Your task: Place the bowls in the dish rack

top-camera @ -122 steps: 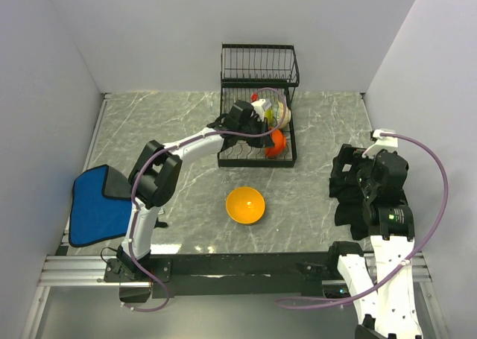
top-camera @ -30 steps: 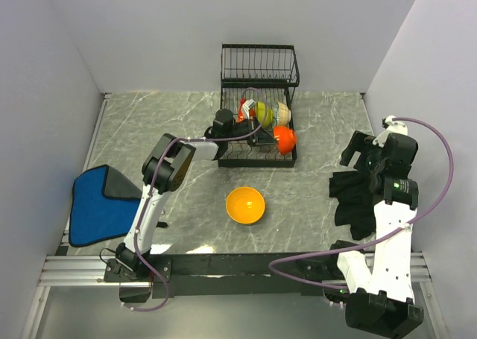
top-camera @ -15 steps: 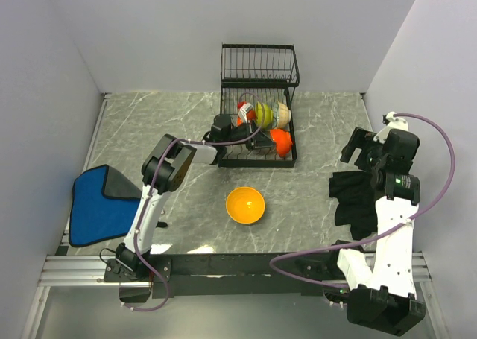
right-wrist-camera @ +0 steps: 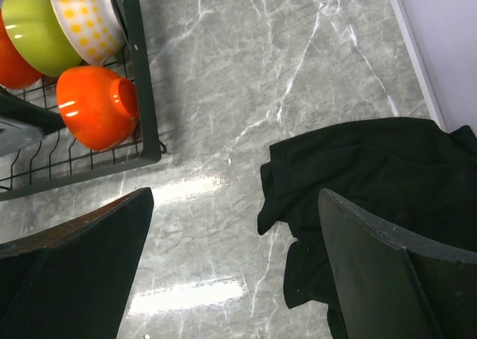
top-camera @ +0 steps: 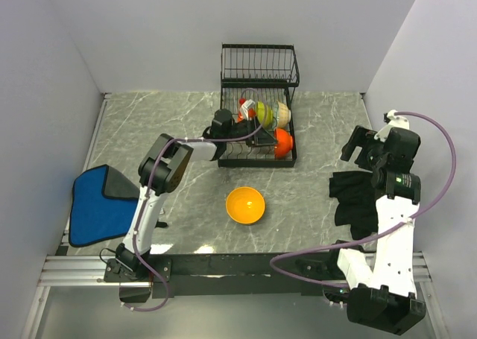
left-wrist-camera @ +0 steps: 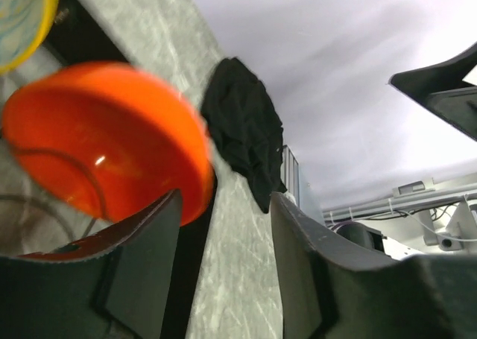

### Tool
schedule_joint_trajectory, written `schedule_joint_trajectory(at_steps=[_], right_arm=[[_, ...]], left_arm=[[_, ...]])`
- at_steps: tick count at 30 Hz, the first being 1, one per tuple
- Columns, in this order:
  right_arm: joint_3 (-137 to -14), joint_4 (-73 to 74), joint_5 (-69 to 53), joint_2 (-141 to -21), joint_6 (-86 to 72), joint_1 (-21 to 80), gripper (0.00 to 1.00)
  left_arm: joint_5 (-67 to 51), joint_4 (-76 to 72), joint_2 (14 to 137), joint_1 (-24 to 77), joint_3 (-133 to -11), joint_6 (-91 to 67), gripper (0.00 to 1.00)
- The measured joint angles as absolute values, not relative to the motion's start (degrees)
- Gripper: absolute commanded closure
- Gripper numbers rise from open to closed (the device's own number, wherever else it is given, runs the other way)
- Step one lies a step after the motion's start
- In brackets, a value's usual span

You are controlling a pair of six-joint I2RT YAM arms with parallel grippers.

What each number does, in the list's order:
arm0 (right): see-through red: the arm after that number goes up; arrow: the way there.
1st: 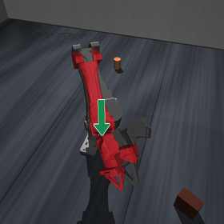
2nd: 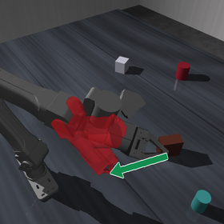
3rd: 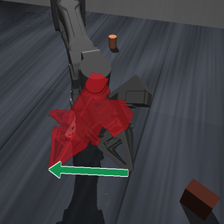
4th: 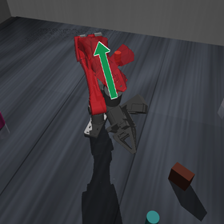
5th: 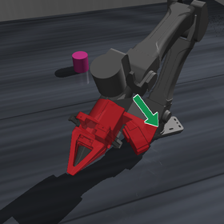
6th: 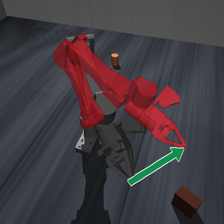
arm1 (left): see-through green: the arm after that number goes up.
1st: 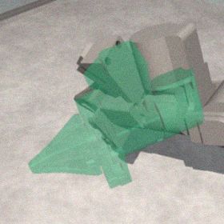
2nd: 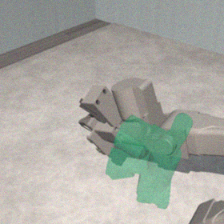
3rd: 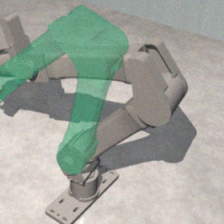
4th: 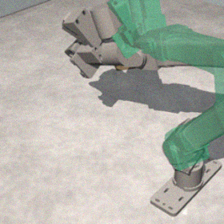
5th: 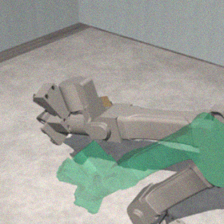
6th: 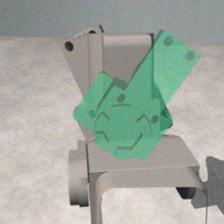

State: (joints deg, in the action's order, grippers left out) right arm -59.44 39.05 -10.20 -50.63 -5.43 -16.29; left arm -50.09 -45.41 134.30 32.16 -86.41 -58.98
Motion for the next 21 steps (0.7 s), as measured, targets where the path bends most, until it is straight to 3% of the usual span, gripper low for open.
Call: schedule_joint_trajectory(at_steps=[8,13,18,19,21], right_arm=[[-59.24,38.65,-11.07,-48.07,-6.85,-16.38,0.00],[-56.62,37.04,-12.82,-45.25,-8.12,-16.40,0.00],[-54.37,36.36,-15.44,-42.63,-7.40,-16.38,0.00],[-54.04,36.32,-16.12,-41.98,-6.55,-16.38,0.00],[-53.60,36.25,-17.39,-40.71,-4.80,-16.38,0.00]], left_arm=[[-48.58,-27.92,122.23,31.00,-87.07,-44.12,0.39],[-46.24,-14.87,110.69,28.38,-81.32,-31.29,0.39],[-45.15,0.14,98.85,27.92,-72.31,-10.74,0.37],[-45.17,3.70,96.66,28.40,-70.87,-6.15,0.29],[-45.08,12.03,91.46,30.17,-67.81,6.22,0.30]])
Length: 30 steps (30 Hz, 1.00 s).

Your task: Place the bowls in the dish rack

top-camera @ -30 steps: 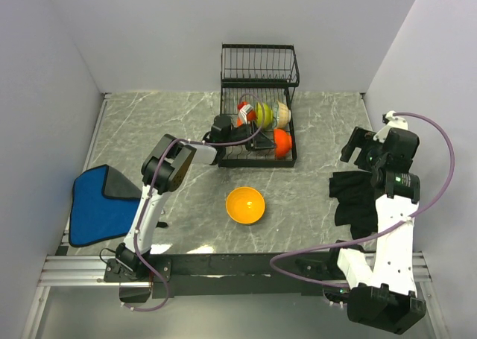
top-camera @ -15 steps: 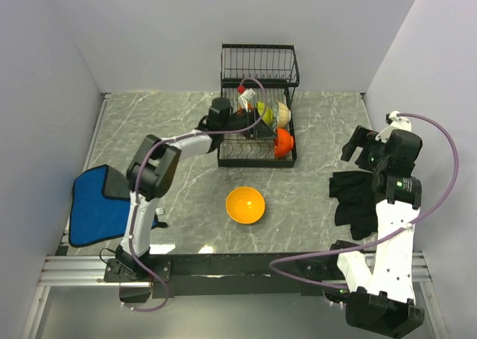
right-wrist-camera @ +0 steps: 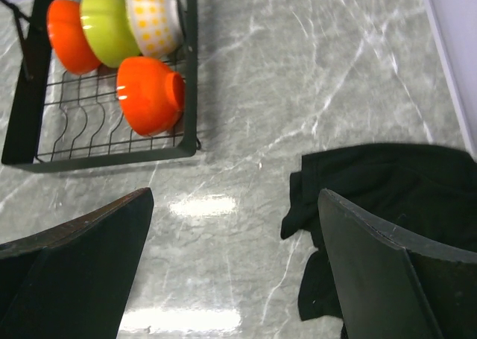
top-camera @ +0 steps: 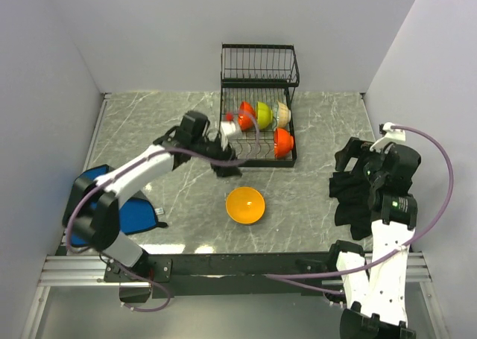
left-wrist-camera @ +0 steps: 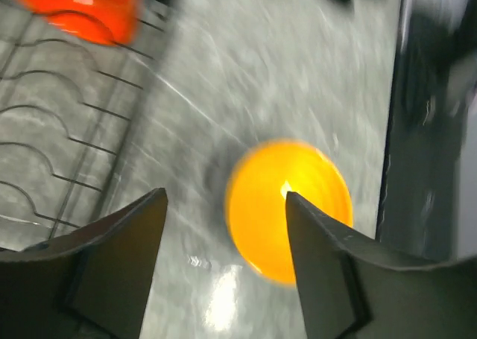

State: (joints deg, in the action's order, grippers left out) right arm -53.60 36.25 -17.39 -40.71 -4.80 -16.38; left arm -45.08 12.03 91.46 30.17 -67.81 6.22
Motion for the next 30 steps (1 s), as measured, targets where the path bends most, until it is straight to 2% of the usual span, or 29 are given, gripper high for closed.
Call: schedule_joint_trajectory(at_steps=[4,11,18,30], right_arm=[[-52.14,35.79,-19.51,-37.54,-1.78,-16.38,0.00],[-50.96,35.88,-21.19,-34.11,-0.49,-16.36,0.00],[-50.96,37.12,-22.00,-31.14,0.25,-16.27,0.00],[-50.98,40.21,-21.41,-26.00,0.69,-16.27,0.00]], left_arm=[[-43.35,23.73,81.62,35.94,-61.63,26.09,0.33],[-37.43,31.64,75.16,46.02,-55.35,44.51,0.34],[-29.91,29.54,75.26,53.45,-50.33,47.57,0.39],[-25.15,24.86,78.22,55.51,-49.23,49.04,0.52]])
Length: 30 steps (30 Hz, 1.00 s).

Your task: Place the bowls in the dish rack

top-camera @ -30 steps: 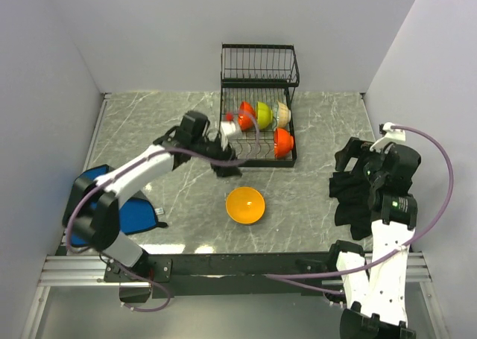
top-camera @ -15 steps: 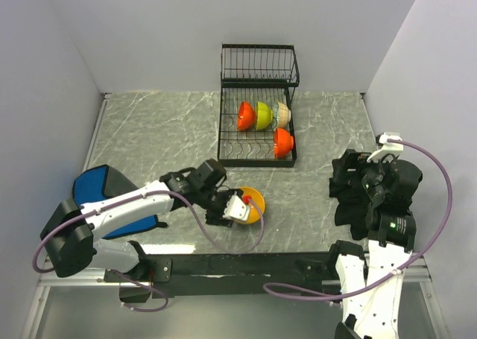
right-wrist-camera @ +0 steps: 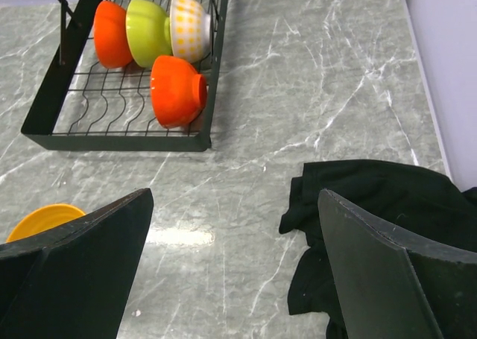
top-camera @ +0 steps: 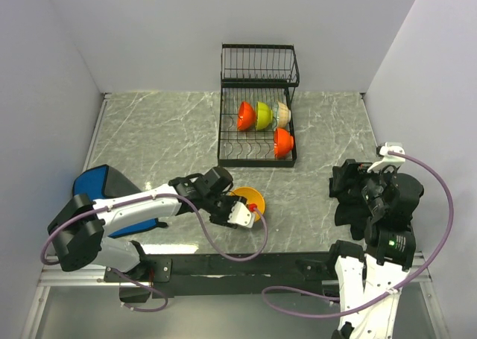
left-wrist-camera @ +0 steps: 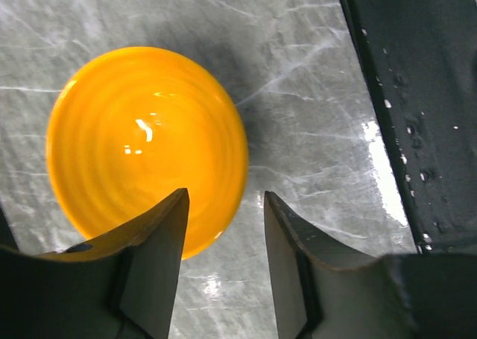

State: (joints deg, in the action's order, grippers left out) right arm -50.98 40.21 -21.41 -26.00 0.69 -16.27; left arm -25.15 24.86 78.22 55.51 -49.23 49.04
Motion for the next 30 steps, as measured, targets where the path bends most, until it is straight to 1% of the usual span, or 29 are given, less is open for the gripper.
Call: schedule_joint_trajectory(at_steps=[16,19,21,28,30], right_arm=[[-50.98,41.41,-19.35,-25.43,0.47,-16.25,0.00],[-50.98,41.36,-18.90,-25.28,-0.40,-16.27,0.00],[-50.98,41.34,-18.74,-25.19,-0.82,-16.25,0.00],[-50.98,41.25,-17.67,-24.45,-1.76,-16.27,0.00],[-50.98,41.21,-17.43,-24.40,-1.93,-16.25,0.00]], left_arm=[[-25.12,24.38,79.46,56.10,-47.77,48.84,0.66],[-25.17,24.40,79.50,56.12,-47.77,48.82,0.71],[-25.19,24.40,79.50,56.12,-47.77,48.80,0.76],[-25.19,24.12,79.68,56.12,-47.77,48.75,0.82],[-25.21,23.97,79.81,56.12,-47.79,48.75,0.87]])
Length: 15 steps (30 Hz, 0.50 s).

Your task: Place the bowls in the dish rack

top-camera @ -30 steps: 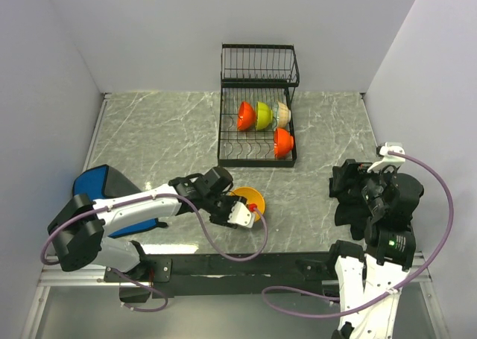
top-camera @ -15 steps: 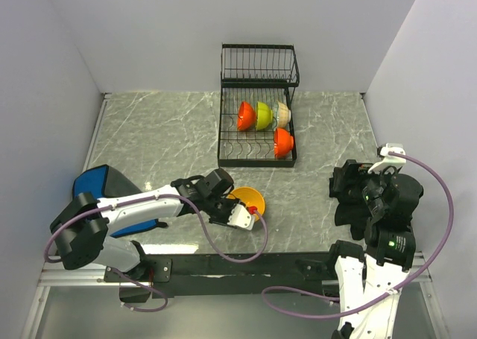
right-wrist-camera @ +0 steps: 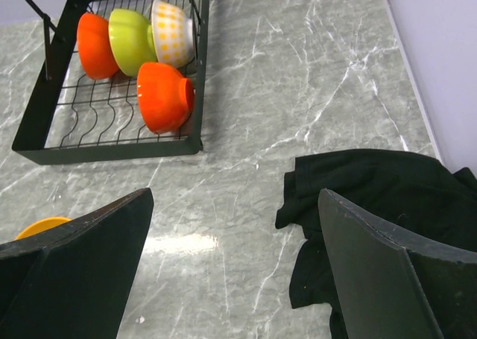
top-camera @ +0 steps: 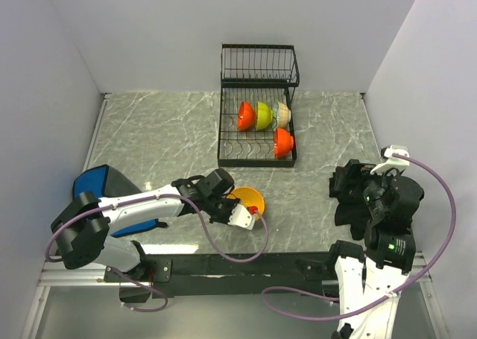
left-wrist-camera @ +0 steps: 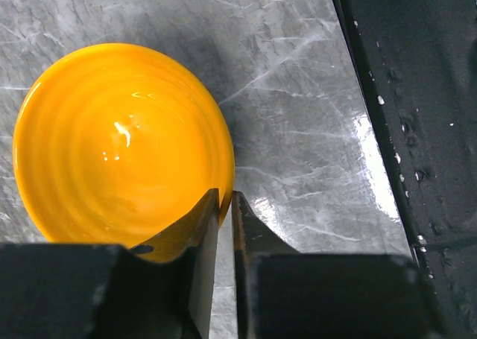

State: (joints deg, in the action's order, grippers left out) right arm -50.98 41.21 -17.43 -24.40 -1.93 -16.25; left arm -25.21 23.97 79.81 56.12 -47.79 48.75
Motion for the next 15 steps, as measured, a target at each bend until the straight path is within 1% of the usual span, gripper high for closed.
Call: schedule_joint_trajectory(at_steps=[4,5,8,15], right_arm=[[-50.98,41.17,-17.17,-24.36,-2.09,-16.25,0.00],[-50.98,41.17,-17.15,-24.34,-2.11,-16.25,0.00],[-50.98,41.12,-17.15,-24.25,-2.11,-16.25,0.00],[-50.41,39.79,-17.39,-24.23,-2.74,-16.25,0.00]], left_arm=[[-25.56,24.01,80.53,56.14,-48.27,48.77,0.92],[-25.61,24.43,80.62,56.14,-48.60,48.75,0.94],[-25.69,26.89,80.77,56.18,-51.09,48.64,0.99],[-26.50,30.13,81.28,56.12,-57.12,47.16,0.99]])
